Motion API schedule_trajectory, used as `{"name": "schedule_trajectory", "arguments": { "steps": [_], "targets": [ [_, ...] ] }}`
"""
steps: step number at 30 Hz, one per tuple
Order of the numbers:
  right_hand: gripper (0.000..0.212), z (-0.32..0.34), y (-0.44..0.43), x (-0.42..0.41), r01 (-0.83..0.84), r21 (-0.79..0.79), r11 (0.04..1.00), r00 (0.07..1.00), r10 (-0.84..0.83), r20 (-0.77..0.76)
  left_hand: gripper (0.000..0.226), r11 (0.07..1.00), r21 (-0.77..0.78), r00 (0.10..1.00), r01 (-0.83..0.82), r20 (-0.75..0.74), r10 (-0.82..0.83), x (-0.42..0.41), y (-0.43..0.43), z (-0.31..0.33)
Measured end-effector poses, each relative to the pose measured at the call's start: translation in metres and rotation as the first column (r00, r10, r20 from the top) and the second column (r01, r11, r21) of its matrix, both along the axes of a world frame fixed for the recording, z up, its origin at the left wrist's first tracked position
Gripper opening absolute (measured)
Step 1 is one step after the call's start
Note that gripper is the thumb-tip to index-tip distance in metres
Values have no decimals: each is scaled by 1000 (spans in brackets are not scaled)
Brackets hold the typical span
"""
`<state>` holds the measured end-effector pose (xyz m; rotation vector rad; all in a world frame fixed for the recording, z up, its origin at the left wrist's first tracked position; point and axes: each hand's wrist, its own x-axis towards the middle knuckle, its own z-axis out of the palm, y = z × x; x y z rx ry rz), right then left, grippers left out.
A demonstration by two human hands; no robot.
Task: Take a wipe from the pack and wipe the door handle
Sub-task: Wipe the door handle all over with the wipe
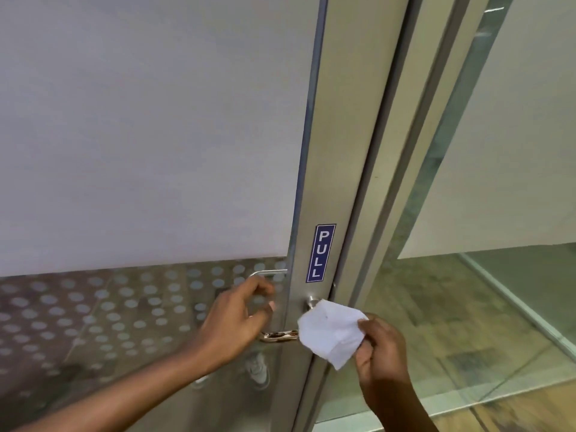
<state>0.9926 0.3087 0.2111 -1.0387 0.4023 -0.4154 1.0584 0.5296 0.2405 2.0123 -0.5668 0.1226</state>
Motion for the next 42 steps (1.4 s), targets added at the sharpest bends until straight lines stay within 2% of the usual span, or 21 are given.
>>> {"name": "schedule_trajectory", "arguments": {
  "steps": [2,3,5,7,9,13,15,17,22,26,30,33,37,42],
  "targets": [
    [18,-6,-9,7,159,-297,941,983,-179,-41,24,983,180,940,-37,339,-26,6,11,-9],
    [20,-9,-10,12,215,-398,892,969,-246,-28,31,958,273,859,-88,509,-66,11,14,-15],
    [21,-17,-4,23,281,-517,809,945,-326,4,41,885,409,697,-220,701,-151,19,18,-29],
    [17,-24,8,35,278,-592,756,937,-348,-5,52,826,465,604,-319,771,-200,26,23,-43],
    [17,-33,21,47,251,-597,762,945,-326,-18,63,794,470,544,-385,811,-216,33,30,-56],
    [12,-45,36,62,178,-671,720,971,-239,2,75,783,435,504,-445,844,-183,49,44,-73],
    [22,-51,39,65,170,-753,636,975,-217,37,79,768,430,486,-474,856,-178,55,50,-81],
    [33,-53,41,65,192,-783,592,969,-242,55,83,753,432,485,-496,857,-172,58,53,-89],
    [17,-51,41,62,80,-752,654,986,-162,-36,83,735,425,472,-528,866,-162,64,53,-101],
    [34,-51,35,62,92,-578,811,976,-188,-109,82,728,415,445,-546,880,-168,70,54,-101],
    [17,-54,33,67,112,-476,872,950,-234,-206,81,733,411,435,-542,883,-174,72,55,-101],
    [15,-61,36,72,134,-316,939,911,-243,-334,81,740,412,441,-532,881,-173,73,55,-102],
    [6,-68,45,72,195,-238,952,872,-279,-402,83,743,410,446,-529,879,-168,73,54,-101],
    [14,-65,57,64,168,-197,966,867,-240,-437,82,755,408,458,-513,874,-162,73,54,-100]
  ]
}}
